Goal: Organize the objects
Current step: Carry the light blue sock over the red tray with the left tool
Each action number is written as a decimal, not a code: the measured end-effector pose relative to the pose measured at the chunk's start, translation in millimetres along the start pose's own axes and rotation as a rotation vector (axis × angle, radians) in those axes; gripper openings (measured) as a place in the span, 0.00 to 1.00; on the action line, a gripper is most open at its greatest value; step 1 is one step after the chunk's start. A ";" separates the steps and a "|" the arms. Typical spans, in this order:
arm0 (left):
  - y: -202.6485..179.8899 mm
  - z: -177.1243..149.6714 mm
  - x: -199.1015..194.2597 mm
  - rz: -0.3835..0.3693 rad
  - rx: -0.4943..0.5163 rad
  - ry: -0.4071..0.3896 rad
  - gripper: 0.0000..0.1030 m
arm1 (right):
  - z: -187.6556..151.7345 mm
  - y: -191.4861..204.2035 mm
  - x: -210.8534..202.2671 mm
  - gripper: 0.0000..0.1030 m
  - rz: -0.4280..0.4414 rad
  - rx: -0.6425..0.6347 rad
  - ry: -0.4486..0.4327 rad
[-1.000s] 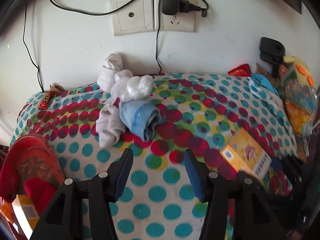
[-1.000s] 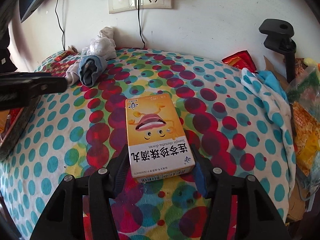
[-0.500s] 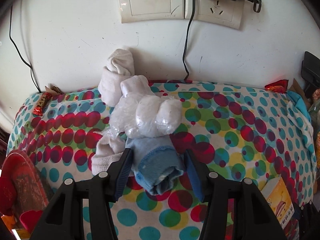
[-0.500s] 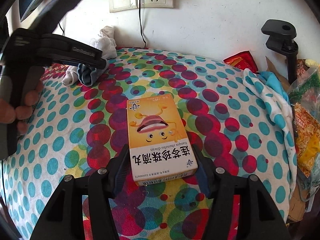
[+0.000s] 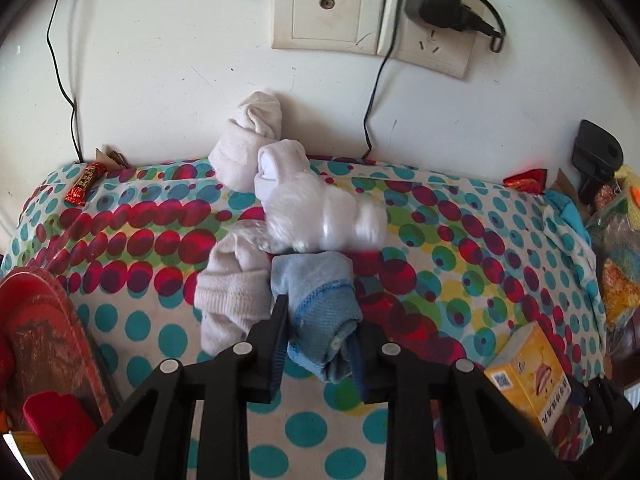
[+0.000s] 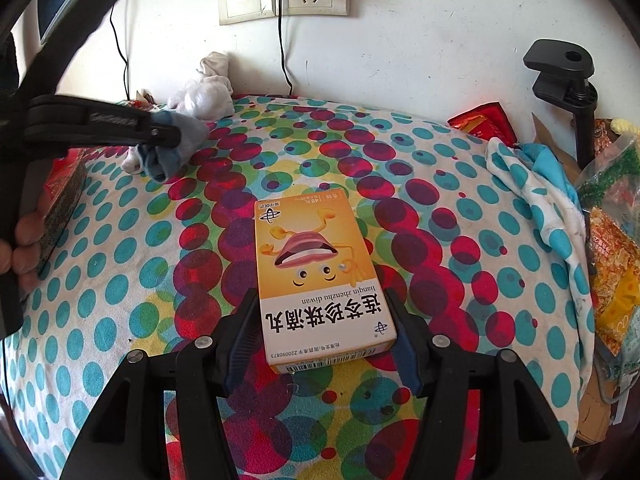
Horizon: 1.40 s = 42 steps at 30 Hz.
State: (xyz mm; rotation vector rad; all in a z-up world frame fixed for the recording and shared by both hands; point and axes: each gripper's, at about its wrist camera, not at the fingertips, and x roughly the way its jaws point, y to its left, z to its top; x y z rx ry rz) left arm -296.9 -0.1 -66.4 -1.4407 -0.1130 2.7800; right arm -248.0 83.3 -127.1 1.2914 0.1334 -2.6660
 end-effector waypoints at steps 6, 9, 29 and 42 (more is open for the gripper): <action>-6.1 -22.5 -21.6 -0.027 0.023 -0.003 0.26 | 0.3 1.2 0.1 0.56 -0.005 -0.002 0.000; -6.8 -34.5 -31.5 -0.037 0.027 0.002 0.26 | 0.3 1.1 -0.1 0.56 -0.005 -0.002 0.000; 3.8 -78.9 -111.1 -0.054 0.136 -0.044 0.26 | 2.0 1.4 0.6 0.56 -0.008 0.000 -0.001; 61.3 -77.3 -148.8 0.030 0.094 -0.069 0.26 | 2.0 1.9 0.6 0.56 -0.010 0.001 -0.002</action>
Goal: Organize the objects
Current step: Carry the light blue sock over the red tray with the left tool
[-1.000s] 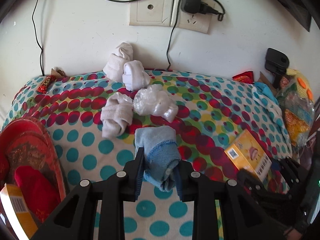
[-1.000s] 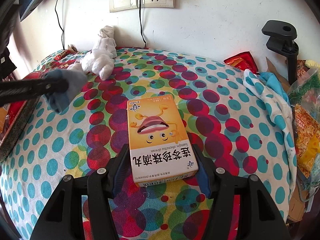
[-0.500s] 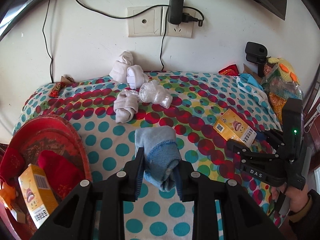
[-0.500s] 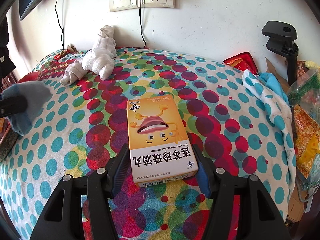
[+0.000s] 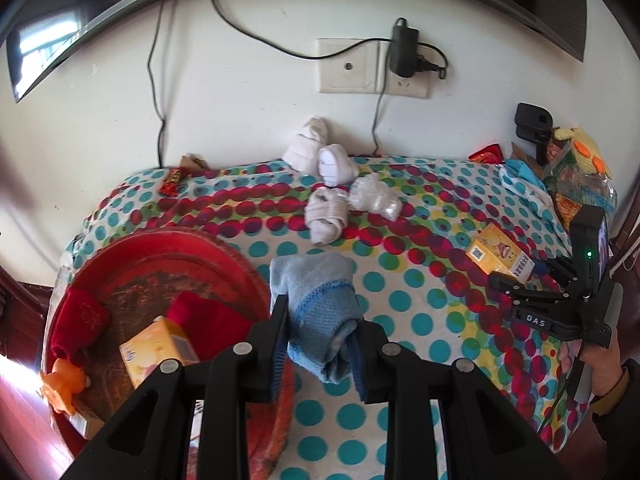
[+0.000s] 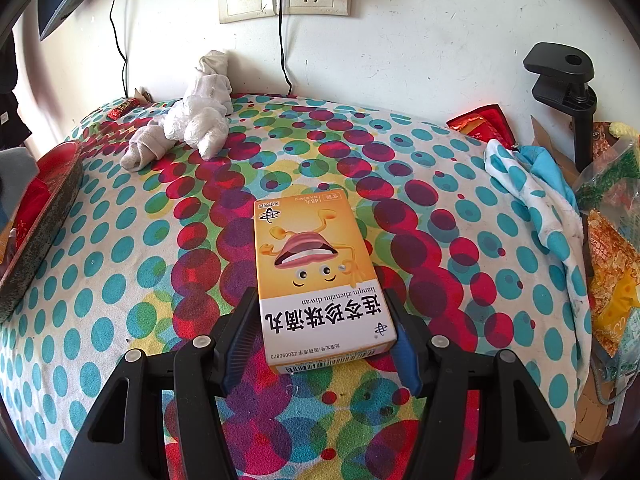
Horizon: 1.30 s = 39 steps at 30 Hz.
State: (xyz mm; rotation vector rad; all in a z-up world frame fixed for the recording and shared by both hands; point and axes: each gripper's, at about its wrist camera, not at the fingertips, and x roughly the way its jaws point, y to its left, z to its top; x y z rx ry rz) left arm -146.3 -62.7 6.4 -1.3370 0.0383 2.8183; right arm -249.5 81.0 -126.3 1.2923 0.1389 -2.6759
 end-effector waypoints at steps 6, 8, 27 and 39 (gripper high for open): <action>26.6 -2.4 -13.5 0.031 -0.025 -0.013 0.26 | 0.2 -0.3 0.1 0.56 -0.001 0.000 0.000; 36.6 -3.2 -16.9 0.050 -0.029 -0.014 0.26 | 0.4 -0.1 0.2 0.56 -0.002 0.000 0.000; 161.4 -7.9 -4.5 0.181 -0.184 0.042 0.26 | 0.8 0.3 0.2 0.56 -0.003 0.001 0.000; 207.9 -3.2 53.3 0.231 -0.253 0.137 0.27 | 0.8 -0.8 0.0 0.56 -0.004 0.003 0.000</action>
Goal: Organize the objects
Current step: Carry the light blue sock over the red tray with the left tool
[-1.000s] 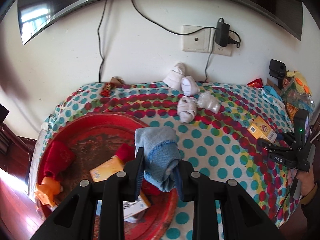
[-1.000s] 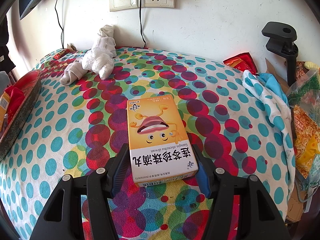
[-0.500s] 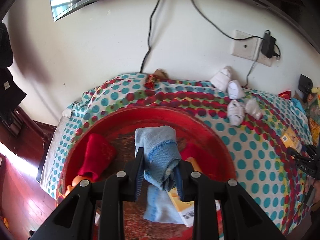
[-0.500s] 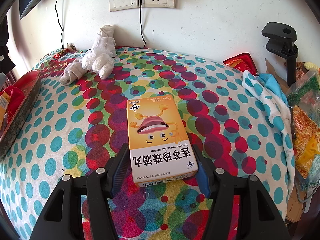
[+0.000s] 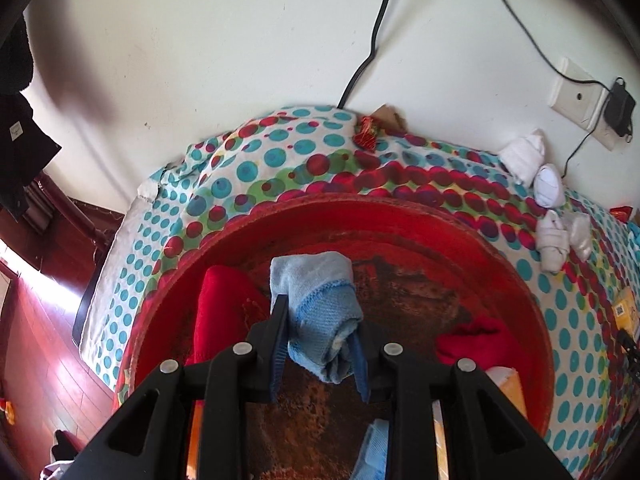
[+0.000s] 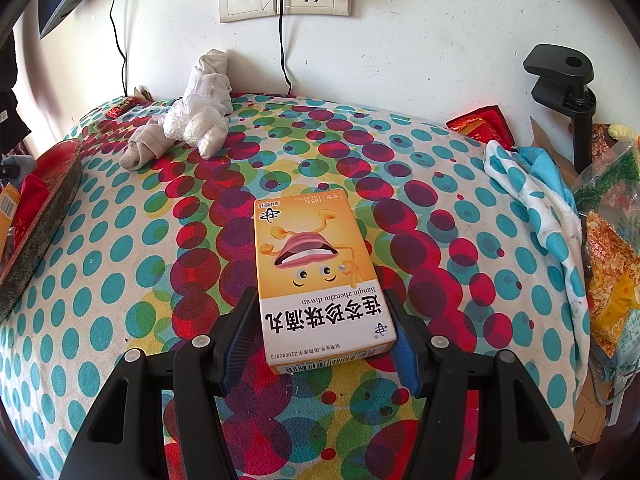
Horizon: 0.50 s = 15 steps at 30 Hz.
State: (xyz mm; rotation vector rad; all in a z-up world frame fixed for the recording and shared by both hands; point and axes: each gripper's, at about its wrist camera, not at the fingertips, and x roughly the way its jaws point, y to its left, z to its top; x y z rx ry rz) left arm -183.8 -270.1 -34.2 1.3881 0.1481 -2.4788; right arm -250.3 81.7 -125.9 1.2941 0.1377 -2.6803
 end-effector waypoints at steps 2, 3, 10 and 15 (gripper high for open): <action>3.2 1.4 7.4 -0.003 -0.015 0.007 0.27 | 0.1 0.5 0.0 0.56 -0.001 0.000 0.000; 4.6 2.3 11.1 -0.005 -0.021 0.011 0.27 | 0.1 0.1 0.0 0.56 -0.001 0.000 0.000; 3.1 4.1 25.5 0.031 0.012 0.019 0.28 | 0.4 1.2 0.1 0.56 -0.002 0.001 0.000; 4.7 -0.7 31.1 0.021 0.009 0.028 0.29 | 0.1 -0.1 0.1 0.56 -0.002 0.002 0.000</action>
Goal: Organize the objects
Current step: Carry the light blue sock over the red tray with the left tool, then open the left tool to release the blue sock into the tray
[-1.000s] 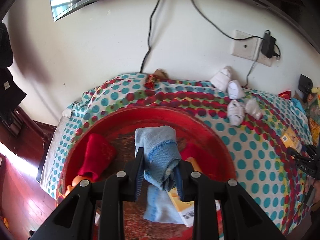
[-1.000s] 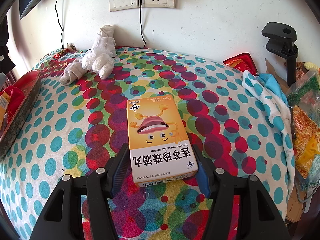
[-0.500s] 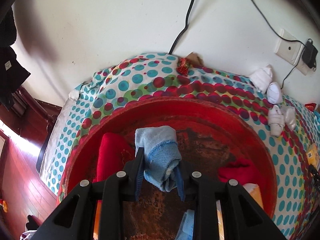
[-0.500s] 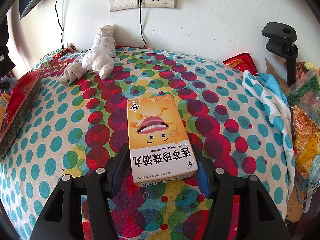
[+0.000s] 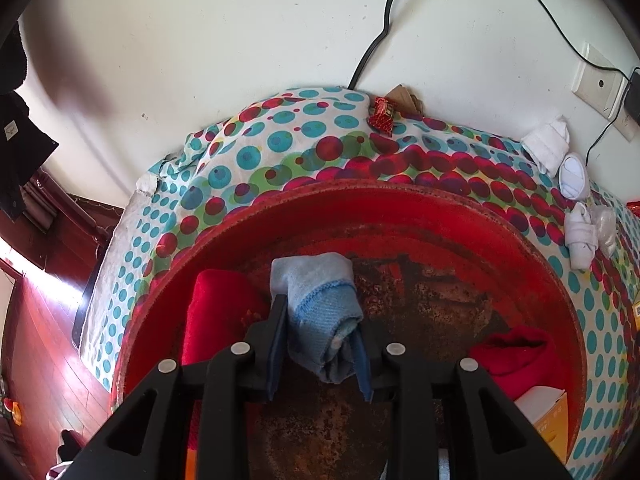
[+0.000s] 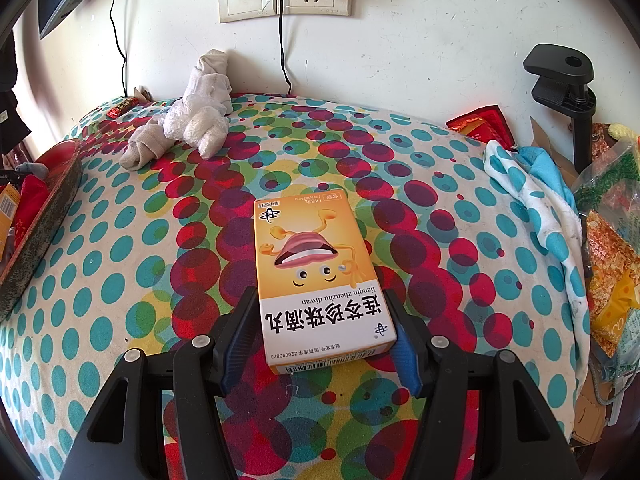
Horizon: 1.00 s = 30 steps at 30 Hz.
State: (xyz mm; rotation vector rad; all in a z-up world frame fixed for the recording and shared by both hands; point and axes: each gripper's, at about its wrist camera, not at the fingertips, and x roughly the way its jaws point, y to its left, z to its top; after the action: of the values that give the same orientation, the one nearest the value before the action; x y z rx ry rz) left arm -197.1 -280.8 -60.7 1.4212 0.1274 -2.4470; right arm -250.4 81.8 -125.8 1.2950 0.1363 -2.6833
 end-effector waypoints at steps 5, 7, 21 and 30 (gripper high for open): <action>5.0 -6.4 1.5 -0.027 -0.023 0.029 0.33 | 0.1 0.8 0.0 0.56 -0.001 0.000 0.000; 5.5 -8.7 -1.2 -0.036 -0.022 0.029 0.34 | 0.0 -0.2 0.1 0.56 -0.001 0.000 0.000; 1.5 -60.3 -71.7 -0.087 0.029 -0.065 0.39 | 0.8 0.7 -0.6 0.55 -0.004 0.000 0.000; 7.5 -109.1 -113.8 -0.067 0.074 -0.152 0.42 | 2.6 2.2 -0.2 0.55 -0.024 -0.015 -0.003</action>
State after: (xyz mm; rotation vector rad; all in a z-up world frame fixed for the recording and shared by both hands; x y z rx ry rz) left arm -51.5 -238.1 -17.4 1.2738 0.0524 -2.6293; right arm -251.9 79.3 -124.1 1.2930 0.1722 -2.6989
